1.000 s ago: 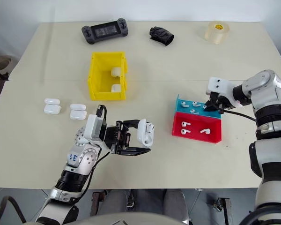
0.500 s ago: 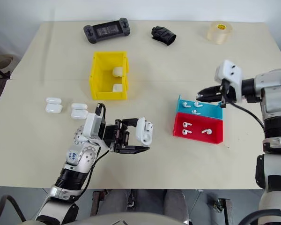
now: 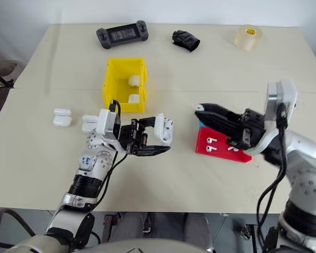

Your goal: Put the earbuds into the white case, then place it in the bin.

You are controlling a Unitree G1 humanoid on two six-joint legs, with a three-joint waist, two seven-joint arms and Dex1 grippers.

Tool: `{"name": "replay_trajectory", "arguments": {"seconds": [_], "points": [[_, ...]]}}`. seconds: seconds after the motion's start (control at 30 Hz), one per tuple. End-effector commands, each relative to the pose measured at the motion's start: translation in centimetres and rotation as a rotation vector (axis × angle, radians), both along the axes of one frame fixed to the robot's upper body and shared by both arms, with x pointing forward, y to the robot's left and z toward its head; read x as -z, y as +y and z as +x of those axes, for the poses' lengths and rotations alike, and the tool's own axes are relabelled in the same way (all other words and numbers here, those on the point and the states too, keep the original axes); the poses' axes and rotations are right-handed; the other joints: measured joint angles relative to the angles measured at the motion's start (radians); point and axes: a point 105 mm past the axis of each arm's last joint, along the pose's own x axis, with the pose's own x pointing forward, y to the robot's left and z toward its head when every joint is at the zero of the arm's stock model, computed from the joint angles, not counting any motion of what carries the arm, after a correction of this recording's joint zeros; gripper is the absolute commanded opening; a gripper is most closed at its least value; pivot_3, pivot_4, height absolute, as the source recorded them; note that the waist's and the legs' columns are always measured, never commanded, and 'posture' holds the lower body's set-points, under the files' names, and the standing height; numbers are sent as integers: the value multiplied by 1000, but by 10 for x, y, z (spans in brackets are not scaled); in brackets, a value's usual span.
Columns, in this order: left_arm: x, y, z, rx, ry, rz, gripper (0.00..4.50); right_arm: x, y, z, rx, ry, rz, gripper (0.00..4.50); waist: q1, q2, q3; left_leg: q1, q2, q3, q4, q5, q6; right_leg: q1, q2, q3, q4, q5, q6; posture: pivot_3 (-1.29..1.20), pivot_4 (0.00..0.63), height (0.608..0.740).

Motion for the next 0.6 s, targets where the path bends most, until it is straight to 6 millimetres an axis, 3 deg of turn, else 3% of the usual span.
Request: {"name": "replay_trajectory", "arguments": {"seconds": [0.03,0.27,0.6], "points": [[-8,-2,-1,14,-33,-24,2796,-13,23,-17,-22,-44,114,507,-2,0,0,0,0,0,0,0,0,0,0,0,0,0,0,0,150,740],[-12,-9,2,12,-28,-46,2796,-4,47,-23,-22,15,207,507,-1,0,0,1,-1,0,0,0,1,0,0,2,2,0,0,0,150,740],[-18,-11,3,12,-37,-57,2796,8,41,-13,28,40,223,507,-2,0,0,1,-6,0,0,-1,1,-1,0,2,3,0,0,0,150,740]]}}
